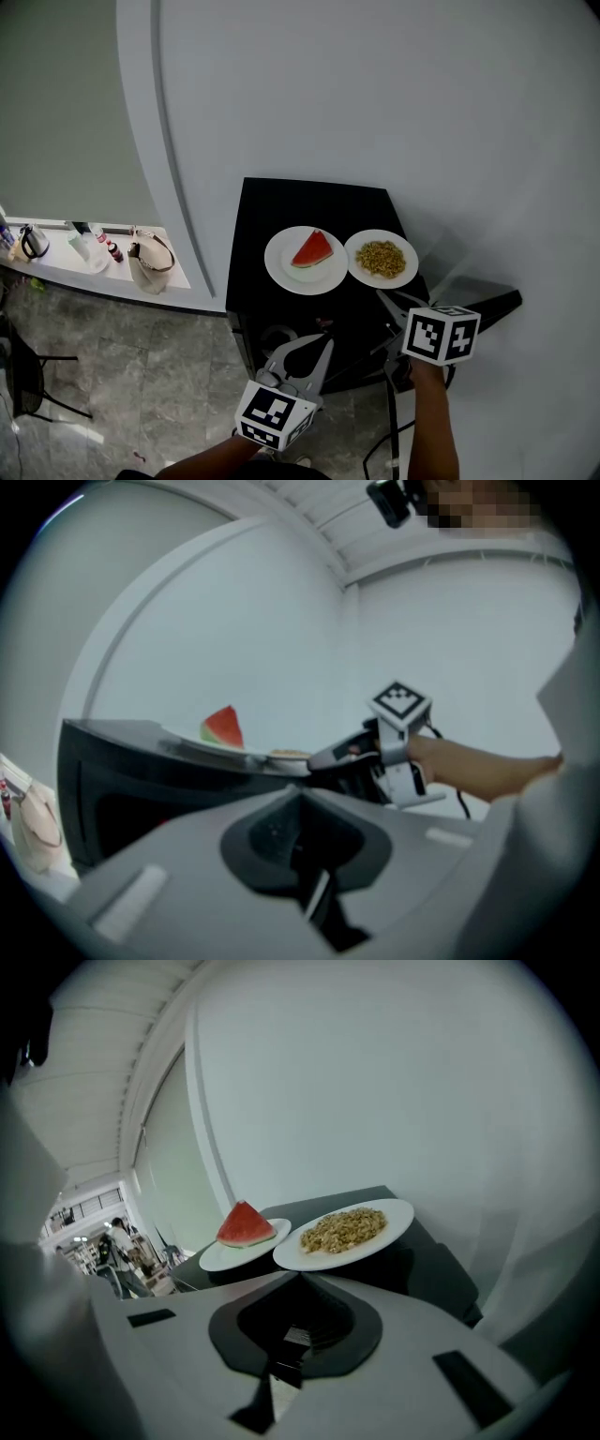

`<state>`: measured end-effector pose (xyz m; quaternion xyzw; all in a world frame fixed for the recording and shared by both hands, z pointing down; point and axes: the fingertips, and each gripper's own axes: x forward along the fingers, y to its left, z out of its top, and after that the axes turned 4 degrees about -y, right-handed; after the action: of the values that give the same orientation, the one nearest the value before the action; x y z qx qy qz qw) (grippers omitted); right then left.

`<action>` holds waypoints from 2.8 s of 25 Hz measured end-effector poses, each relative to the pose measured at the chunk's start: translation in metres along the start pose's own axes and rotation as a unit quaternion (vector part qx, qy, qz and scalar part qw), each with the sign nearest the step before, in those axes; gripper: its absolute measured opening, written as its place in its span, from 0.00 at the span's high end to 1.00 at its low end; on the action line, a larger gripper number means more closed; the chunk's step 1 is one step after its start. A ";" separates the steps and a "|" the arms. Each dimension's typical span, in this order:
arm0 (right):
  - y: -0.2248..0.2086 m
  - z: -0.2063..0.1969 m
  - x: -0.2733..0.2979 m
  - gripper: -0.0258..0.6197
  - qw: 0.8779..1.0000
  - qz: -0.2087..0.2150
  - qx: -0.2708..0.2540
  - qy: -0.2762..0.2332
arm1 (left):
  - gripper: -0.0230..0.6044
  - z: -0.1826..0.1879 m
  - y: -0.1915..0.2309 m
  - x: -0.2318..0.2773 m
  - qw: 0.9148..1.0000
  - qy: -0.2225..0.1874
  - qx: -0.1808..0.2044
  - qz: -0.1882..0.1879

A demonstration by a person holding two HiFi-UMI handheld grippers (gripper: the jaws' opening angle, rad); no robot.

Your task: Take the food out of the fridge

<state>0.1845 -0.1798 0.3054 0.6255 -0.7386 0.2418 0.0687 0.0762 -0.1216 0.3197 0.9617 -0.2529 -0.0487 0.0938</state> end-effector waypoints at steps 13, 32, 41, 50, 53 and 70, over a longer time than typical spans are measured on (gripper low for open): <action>0.009 -0.001 -0.007 0.96 0.994 0.066 0.087 -0.025 | 0.98 -0.002 -0.005 0.006 1.000 0.002 0.002 0.002; 0.038 -0.003 -0.029 0.96 0.984 0.124 0.099 -0.083 | 0.98 0.007 -0.009 -0.001 0.999 -0.005 0.012 0.031; 0.070 -0.047 -0.060 0.96 0.990 0.097 -0.047 -0.095 | 0.98 -0.003 -0.020 -0.020 0.997 0.004 0.028 0.071; 0.092 -0.092 -0.084 0.96 0.984 0.091 -0.116 -0.100 | 0.99 -0.024 -0.039 -0.048 0.990 0.033 0.051 0.125; 0.099 -0.108 -0.092 0.96 0.982 0.098 -0.126 -0.097 | 0.98 -0.033 -0.048 -0.059 0.988 0.040 0.050 0.138; 0.101 -0.139 -0.092 0.96 0.982 0.123 -0.122 -0.076 | 0.98 -0.057 -0.060 -0.070 0.987 0.040 0.036 0.154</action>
<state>0.0788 -0.0260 0.3624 0.5335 -0.8369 0.1082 0.0575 0.0523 -0.0264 0.3663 0.9151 -0.3959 0.0141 0.0753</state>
